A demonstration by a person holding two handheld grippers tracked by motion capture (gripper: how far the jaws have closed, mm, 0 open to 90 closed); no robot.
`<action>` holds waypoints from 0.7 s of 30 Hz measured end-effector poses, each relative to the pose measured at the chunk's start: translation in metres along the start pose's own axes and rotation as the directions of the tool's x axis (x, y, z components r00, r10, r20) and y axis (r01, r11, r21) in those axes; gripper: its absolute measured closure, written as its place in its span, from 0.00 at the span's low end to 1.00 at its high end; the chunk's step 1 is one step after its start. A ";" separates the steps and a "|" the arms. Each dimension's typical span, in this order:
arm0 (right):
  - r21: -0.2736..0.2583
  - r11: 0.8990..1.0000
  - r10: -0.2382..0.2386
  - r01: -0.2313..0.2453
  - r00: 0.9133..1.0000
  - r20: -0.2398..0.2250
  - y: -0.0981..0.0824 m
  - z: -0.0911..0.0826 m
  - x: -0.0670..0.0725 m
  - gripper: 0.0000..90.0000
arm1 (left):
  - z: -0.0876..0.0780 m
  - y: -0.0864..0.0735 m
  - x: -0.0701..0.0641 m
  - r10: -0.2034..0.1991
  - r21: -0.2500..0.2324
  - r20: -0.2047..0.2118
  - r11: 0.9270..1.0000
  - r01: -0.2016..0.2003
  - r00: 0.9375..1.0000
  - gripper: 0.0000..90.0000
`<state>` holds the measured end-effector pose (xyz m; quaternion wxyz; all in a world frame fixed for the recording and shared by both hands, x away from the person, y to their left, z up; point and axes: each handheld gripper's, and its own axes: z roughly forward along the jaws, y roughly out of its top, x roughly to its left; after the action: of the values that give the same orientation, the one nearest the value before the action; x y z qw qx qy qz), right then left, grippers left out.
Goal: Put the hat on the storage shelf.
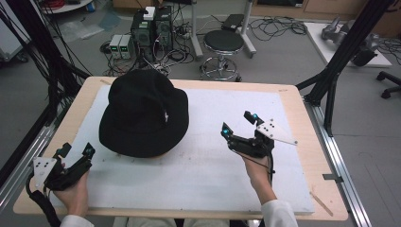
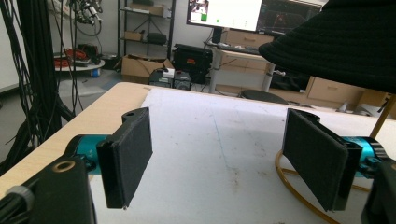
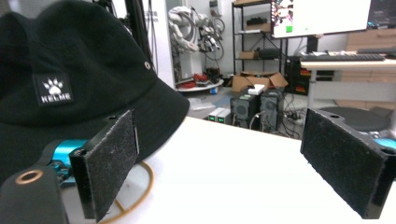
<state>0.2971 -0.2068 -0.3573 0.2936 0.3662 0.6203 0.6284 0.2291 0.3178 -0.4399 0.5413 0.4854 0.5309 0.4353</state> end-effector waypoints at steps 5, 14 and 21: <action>0.015 1.000 0.002 -0.003 0.999 0.041 -0.007 -0.016 -0.005 0.12 | 0.001 -0.001 -0.001 -0.008 0.005 0.003 1.000 0.008 1.000 0.27; 0.007 1.000 -0.005 0.005 0.994 0.108 -0.026 -0.036 -0.014 0.16 | 0.002 -0.002 -0.004 -0.008 0.011 0.004 1.000 0.008 1.000 0.27; 0.018 1.000 0.012 -0.015 0.989 0.149 -0.039 -0.045 -0.020 0.14 | 0.002 -0.002 -0.003 -0.015 0.011 0.000 1.000 0.015 1.000 0.27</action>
<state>0.2680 -0.2462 -0.3962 0.3313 0.4190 0.6002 0.5954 0.2304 0.3147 -0.4415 0.5422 0.4842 0.5368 0.4283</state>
